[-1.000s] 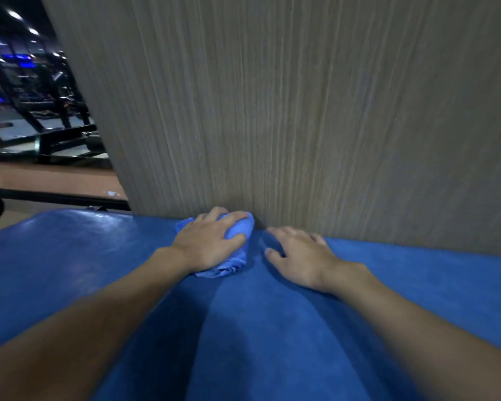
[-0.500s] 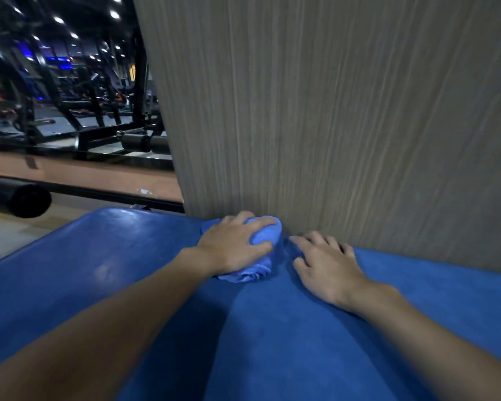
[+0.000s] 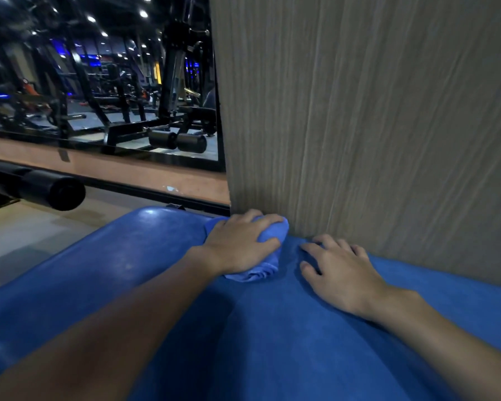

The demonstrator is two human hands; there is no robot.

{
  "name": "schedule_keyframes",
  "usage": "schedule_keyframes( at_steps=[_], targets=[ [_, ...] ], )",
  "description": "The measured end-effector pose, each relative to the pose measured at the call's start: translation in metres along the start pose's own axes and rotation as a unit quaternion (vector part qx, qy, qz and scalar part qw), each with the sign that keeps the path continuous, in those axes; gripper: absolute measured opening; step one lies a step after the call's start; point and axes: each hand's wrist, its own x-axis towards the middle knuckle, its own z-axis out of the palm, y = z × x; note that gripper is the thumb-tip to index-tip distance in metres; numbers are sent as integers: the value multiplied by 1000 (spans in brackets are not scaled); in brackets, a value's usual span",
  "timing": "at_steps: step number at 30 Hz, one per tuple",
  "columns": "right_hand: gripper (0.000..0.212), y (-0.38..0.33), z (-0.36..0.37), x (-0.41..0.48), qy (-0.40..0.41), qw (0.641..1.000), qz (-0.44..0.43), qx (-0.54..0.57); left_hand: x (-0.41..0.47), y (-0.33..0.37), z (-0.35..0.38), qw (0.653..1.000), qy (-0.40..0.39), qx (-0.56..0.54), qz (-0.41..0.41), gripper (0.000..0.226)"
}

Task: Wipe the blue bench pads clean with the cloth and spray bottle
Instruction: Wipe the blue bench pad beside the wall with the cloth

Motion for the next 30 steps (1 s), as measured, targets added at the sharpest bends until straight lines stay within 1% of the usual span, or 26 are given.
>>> schedule_keyframes(
  at_steps=[4,6,8,10,14,17,20,23,27,30],
  targets=[
    [47,-35,4,11,-5,999,-51,6,-5,-34,-11,999,22,12,-28,53],
    [48,-52,9,18,-12,998,-63,13,-7,-60,-16,996,41,27,-74,47],
    [50,-65,13,27,-21,997,-70,21,-3,-73,-17,990,53,39,-128,46],
    [50,-75,18,34,-26,996,-78,29,3,-71,-16,990,40,42,-132,51],
    [49,-88,24,47,-35,996,-77,33,11,-82,-26,995,22,2,-96,44],
    [49,-97,26,54,-30,995,-87,35,24,-94,-35,992,-32,22,-121,52],
    [49,-109,28,63,-28,994,-99,42,36,-99,-36,986,-51,27,-157,60],
    [46,-127,33,72,-27,993,-106,48,44,-109,-35,980,-37,21,-195,58],
    [43,-147,38,77,-37,993,-103,53,46,-130,-40,965,5,15,-261,52],
    [42,-152,42,75,-29,993,-108,46,38,-150,-45,960,32,4,-279,50]
  ],
)
